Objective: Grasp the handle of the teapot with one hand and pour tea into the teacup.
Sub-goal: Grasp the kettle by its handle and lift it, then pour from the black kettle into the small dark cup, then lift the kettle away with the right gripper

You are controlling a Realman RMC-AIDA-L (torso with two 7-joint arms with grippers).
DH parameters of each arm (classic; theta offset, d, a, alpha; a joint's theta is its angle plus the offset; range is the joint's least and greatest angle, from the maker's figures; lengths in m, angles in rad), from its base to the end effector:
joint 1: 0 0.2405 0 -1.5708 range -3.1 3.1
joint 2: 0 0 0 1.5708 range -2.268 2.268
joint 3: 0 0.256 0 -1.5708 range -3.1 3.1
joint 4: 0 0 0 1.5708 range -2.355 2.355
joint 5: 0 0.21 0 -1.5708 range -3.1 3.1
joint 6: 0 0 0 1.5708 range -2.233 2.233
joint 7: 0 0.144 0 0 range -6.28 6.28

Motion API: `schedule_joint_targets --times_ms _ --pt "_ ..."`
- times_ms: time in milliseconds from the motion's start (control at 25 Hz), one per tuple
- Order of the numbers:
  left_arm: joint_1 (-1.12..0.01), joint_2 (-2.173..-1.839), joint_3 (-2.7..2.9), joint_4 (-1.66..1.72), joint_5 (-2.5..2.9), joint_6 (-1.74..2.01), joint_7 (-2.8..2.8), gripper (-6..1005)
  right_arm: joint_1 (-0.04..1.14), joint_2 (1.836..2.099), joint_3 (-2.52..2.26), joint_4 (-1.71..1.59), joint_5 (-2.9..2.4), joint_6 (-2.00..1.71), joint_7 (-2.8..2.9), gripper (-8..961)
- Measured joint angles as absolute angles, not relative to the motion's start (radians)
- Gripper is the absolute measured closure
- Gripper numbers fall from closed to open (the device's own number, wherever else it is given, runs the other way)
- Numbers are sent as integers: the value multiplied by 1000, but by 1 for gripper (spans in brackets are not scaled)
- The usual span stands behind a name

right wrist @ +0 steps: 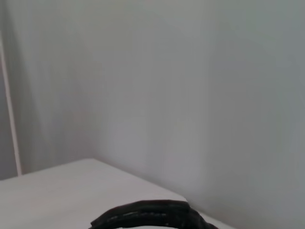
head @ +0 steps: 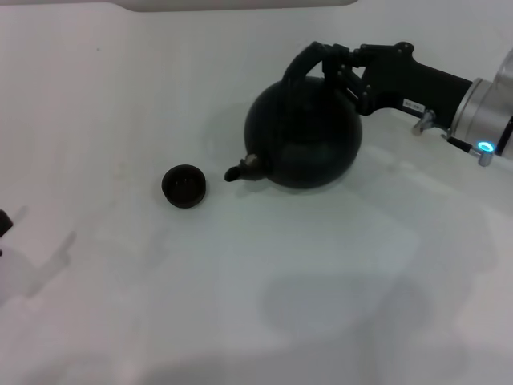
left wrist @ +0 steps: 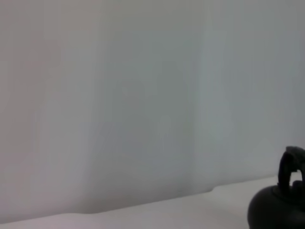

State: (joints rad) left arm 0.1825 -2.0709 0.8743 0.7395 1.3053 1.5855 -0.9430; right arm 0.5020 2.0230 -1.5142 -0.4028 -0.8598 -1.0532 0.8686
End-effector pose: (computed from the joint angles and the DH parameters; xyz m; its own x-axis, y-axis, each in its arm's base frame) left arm -0.3716 0.1531 0.0574 0.6939 0.1241 0.7093 0.6464 -0.5415 -0.5375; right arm 0.2568 0.3582 -0.0461 0.7767 -0.1311 -0.6160 -0.4743 -0.7653 -0.4351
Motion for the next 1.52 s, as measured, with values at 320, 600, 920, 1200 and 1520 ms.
schedule_joint_targets --times_ms 320,600,920,1200,1520 --pt "170 -2074 879 730 1339 1601 -922 114 502 2026 -1618 -419 -667 -1048 787 791" --pt "147 -2072 887 700 1344 1601 -921 114 498 2025 -1764 -464 -490 -988 671 797" --pt "139 -2072 888 695 1346 1602 -920 113 494 2025 -1879 -503 -366 -946 484 805" --pt "133 -2072 888 695 1351 1602 -924 113 492 2025 -1946 -539 -281 -888 364 808" --pt "132 -2072 888 695 1351 1602 -926 114 483 2024 -1983 -569 -225 -842 273 830"
